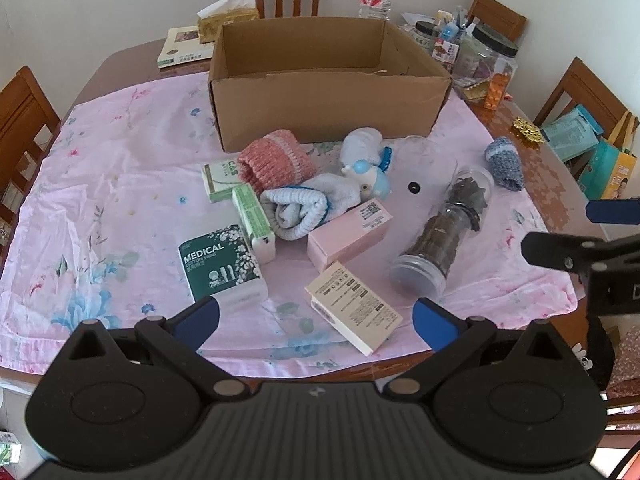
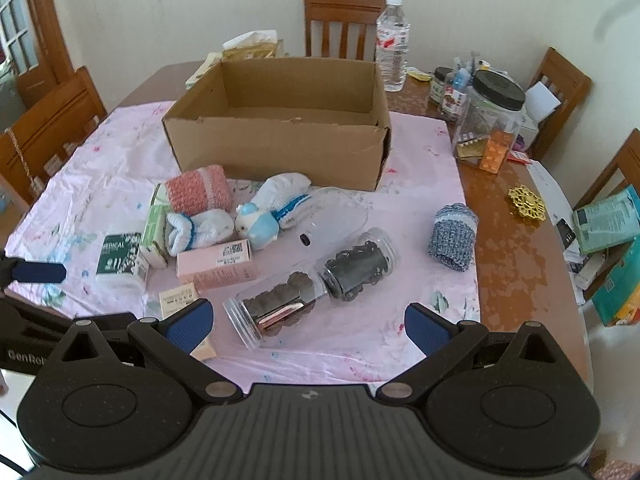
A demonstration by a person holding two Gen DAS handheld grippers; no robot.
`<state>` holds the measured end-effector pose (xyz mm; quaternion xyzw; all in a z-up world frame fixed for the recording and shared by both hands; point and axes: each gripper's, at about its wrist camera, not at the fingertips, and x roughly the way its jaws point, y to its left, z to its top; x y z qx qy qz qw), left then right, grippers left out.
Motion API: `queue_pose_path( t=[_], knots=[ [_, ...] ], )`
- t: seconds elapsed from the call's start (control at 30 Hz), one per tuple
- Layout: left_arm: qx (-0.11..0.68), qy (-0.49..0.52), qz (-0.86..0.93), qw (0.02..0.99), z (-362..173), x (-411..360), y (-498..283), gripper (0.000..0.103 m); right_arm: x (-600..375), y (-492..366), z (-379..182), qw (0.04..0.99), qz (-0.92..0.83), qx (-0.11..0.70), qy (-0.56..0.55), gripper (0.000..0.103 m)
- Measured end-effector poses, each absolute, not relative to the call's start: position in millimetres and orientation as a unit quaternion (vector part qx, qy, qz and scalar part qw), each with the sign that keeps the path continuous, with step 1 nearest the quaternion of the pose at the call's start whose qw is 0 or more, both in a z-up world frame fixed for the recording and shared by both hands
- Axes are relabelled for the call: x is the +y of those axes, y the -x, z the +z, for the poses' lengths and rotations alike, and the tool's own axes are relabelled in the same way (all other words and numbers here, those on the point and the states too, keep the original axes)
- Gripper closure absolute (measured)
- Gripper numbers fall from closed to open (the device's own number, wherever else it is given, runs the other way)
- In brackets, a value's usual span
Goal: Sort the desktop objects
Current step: 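Move both tools toward the items scattered beside the cardboard box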
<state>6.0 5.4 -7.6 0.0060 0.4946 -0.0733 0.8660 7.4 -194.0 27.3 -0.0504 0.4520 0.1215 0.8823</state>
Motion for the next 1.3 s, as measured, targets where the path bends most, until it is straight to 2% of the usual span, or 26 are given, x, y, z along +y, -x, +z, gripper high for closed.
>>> queue_pose_path(
  t=[0.87, 1.03, 1.3],
  knots=[
    [0.464, -0.044, -0.025, 0.885, -23, 15, 5, 0.001, -213, -32, 5, 0.862, 0.217, 0.45, 0.087, 0.0],
    [0.465, -0.03, -0.046, 0.884, -23, 22, 2, 0.001, -215, -33, 4, 0.865, 0.213, 0.447, 0.082, 0.0],
    [0.46, -0.072, -0.109, 0.878, -36, 36, -12, 0.001, -203, -26, -3, 0.873, 0.174, 0.449, 0.076, 0.0]
  ],
)
